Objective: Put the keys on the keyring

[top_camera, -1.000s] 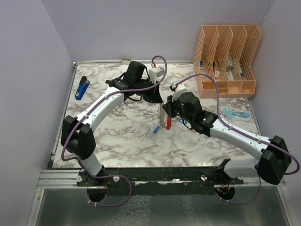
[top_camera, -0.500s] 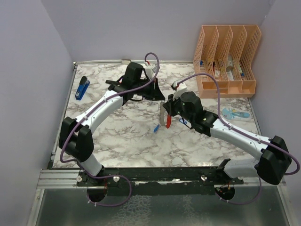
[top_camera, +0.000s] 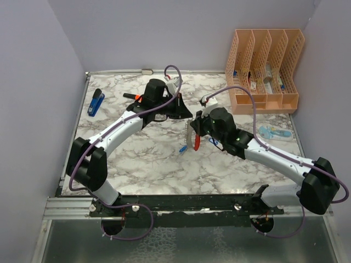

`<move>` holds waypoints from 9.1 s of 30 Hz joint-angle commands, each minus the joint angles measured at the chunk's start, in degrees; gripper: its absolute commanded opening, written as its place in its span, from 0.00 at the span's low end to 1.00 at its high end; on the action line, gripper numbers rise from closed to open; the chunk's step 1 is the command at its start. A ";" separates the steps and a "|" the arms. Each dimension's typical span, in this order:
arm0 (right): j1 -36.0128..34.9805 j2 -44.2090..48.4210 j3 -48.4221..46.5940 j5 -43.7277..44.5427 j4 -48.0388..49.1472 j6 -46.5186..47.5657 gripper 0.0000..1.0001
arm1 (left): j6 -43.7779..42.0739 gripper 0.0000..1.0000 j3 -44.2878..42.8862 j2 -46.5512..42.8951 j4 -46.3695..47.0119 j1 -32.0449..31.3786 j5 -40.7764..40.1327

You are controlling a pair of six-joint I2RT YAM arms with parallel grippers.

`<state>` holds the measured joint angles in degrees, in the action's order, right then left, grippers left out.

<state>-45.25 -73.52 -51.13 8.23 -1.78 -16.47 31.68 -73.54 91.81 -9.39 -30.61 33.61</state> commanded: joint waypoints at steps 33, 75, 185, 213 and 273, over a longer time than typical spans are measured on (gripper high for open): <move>-1.42 -0.34 -1.34 3.92 8.41 -11.98 0.01 | 11.85 0.00 12.25 -4.45 19.41 -1.82 -11.98; -1.41 -4.49 -8.76 -0.52 0.74 -19.41 0.01 | 13.36 0.00 17.01 -7.01 25.84 -2.07 -21.32; 0.08 6.28 3.32 -6.07 6.25 23.08 0.01 | -16.65 0.36 -6.38 1.25 -12.19 2.97 20.17; -2.43 4.65 3.34 -7.44 7.19 16.79 0.01 | -1.93 0.00 -1.57 -2.08 1.64 2.49 8.03; -4.31 0.82 -0.01 -0.09 3.97 8.77 0.01 | -9.02 0.47 -0.60 -6.87 -4.41 5.85 9.73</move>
<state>-49.45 -72.93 -49.54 6.74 2.79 -8.67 26.09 -73.19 84.27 -9.19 -23.44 41.23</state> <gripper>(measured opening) 0.045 0.460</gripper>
